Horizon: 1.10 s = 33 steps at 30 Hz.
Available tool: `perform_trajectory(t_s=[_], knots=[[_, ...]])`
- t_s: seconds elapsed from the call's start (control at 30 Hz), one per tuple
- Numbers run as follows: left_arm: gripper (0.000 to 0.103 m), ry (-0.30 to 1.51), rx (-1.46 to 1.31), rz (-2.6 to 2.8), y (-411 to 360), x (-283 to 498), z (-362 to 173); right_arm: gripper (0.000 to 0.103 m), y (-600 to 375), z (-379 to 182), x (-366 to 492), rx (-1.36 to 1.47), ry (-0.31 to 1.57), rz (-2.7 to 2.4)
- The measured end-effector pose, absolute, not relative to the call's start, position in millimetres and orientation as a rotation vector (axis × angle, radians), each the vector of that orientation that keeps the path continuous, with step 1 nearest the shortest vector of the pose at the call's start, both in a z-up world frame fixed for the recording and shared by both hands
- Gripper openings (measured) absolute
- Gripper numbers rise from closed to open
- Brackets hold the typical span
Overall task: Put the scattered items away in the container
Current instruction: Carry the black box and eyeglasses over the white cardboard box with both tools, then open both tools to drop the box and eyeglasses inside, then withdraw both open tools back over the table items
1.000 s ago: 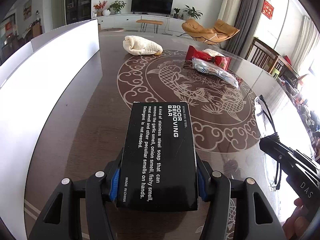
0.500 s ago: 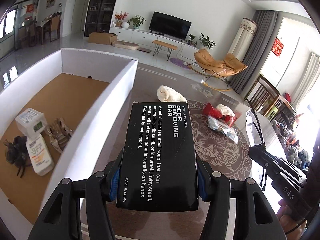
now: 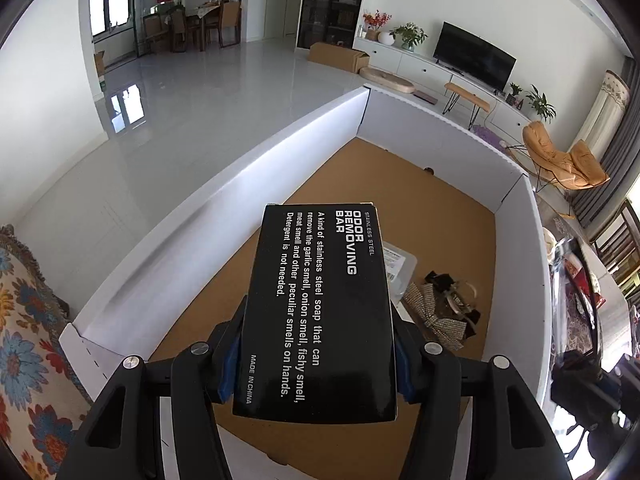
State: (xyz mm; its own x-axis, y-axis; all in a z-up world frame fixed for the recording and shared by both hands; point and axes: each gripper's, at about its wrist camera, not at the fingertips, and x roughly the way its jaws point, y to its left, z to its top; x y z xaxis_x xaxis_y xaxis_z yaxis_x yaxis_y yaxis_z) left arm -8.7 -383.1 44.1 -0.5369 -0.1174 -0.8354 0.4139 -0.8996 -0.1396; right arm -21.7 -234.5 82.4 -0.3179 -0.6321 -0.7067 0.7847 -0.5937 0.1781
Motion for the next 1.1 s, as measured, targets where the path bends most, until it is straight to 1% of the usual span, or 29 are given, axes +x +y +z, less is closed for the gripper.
perform_trajectory(t_s=[0.07, 0.17, 0.2, 0.23, 0.27, 0.3, 0.37, 0.43, 0.53, 0.63, 0.73, 0.8, 0.83, 0.87, 0.93, 1.1], knots=[[0.058, 0.506, 1.365, -2.419, -392, -13, 30, 0.011, -253, 60, -26, 1.027, 0.291, -1.958], [0.059, 0.568, 1.420, -2.355, -399, -14, 15, 0.014, -262, 36, -37, 1.128, 0.268, -1.898], [0.059, 0.605, 1.425, -2.347, -401, -14, 13, 0.025, -264, 31, -39, 1.159, 0.272, -1.879], [0.064, 0.618, 1.424, -2.341, -402, -13, 13, 0.052, -265, 26, -40, 1.182, 0.290, -1.866], [0.068, 0.612, 1.421, -2.342, -402, -14, 14, 0.055, -266, 25, -38, 1.170, 0.301, -1.851], [0.070, 0.599, 1.420, -2.340, -400, -14, 15, 0.065, -267, 26, -35, 1.152, 0.322, -1.849], [0.073, 0.574, 1.401, -2.339, -395, -13, 20, 0.067, -267, 30, -32, 1.140, 0.340, -1.859], [0.073, 0.549, 1.355, -2.360, -390, -10, 30, 0.067, -258, 38, -33, 1.108, 0.313, -1.898], [0.074, 0.470, 1.261, -2.430, -369, -3, 53, 0.067, -231, 60, -27, 0.985, 0.259, -2.001], [0.074, 0.392, 1.182, -2.566, -328, 3, 79, 0.067, -188, 72, -20, 0.872, 0.216, -2.124], [0.074, 0.322, 1.142, -2.720, -271, 5, 102, 0.067, -127, 64, -16, 0.833, 0.210, -2.284], [0.078, 0.311, 1.135, -2.828, -228, 7, 108, 0.067, -80, 53, -14, 0.860, 0.210, -2.405], [0.087, 0.316, 1.141, -2.878, -205, 8, 109, 0.067, -56, 45, -15, 0.888, 0.210, -2.462], [0.096, 0.327, 1.151, -2.923, -183, 9, 106, 0.067, -33, 35, -16, 0.927, 0.216, -2.519], [0.100, 0.343, 1.178, -3.004, -137, 7, 94, 0.067, 11, 15, -17, 1.024, 0.218, -2.616], [0.100, 0.247, 1.362, -3.079, -39, -18, 24, 0.067, 108, -13, -16, 1.239, 0.087, -2.764]])
